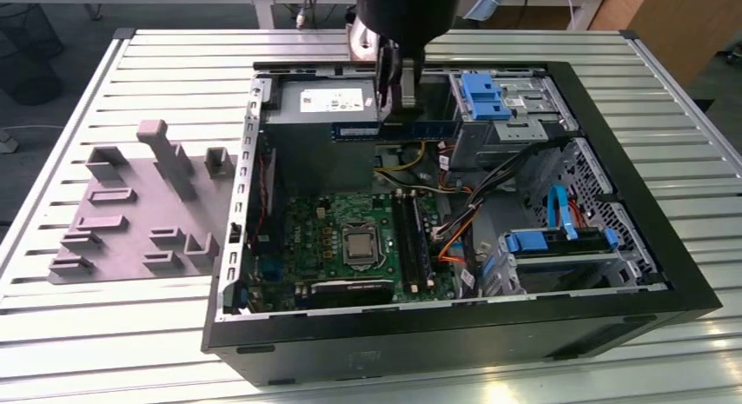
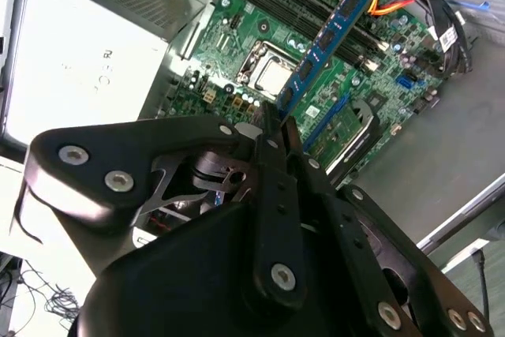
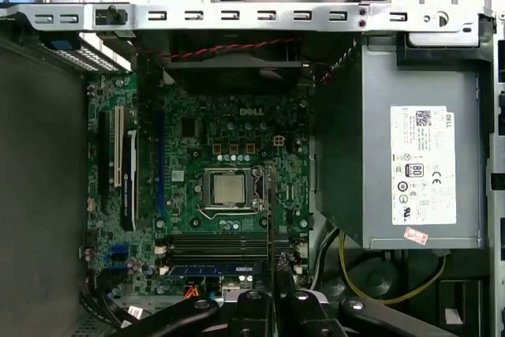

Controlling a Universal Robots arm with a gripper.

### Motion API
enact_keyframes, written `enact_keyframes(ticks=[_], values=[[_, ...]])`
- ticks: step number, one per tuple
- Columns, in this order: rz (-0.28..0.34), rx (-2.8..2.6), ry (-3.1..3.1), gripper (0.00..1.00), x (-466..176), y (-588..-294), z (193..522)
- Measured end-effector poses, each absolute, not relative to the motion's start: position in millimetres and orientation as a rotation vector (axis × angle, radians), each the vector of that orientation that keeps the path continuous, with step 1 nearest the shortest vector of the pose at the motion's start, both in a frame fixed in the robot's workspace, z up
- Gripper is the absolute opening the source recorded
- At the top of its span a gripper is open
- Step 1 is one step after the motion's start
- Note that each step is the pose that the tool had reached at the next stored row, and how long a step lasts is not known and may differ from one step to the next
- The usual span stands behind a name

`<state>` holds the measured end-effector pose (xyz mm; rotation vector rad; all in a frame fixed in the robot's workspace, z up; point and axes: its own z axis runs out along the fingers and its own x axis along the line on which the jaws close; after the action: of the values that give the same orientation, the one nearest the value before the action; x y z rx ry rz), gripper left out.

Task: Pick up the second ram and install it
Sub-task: 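Pick up the second ram and move it above second insertion slot, then insert the second ram into the second slot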

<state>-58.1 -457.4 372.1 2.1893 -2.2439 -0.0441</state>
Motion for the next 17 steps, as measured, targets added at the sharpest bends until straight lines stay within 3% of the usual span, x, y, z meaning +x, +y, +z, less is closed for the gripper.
enact_keyframes(ticks=[17], values=[[-0.043, 2.170, -2.262, 0.14, -55.3, -457.4, 372.1]])
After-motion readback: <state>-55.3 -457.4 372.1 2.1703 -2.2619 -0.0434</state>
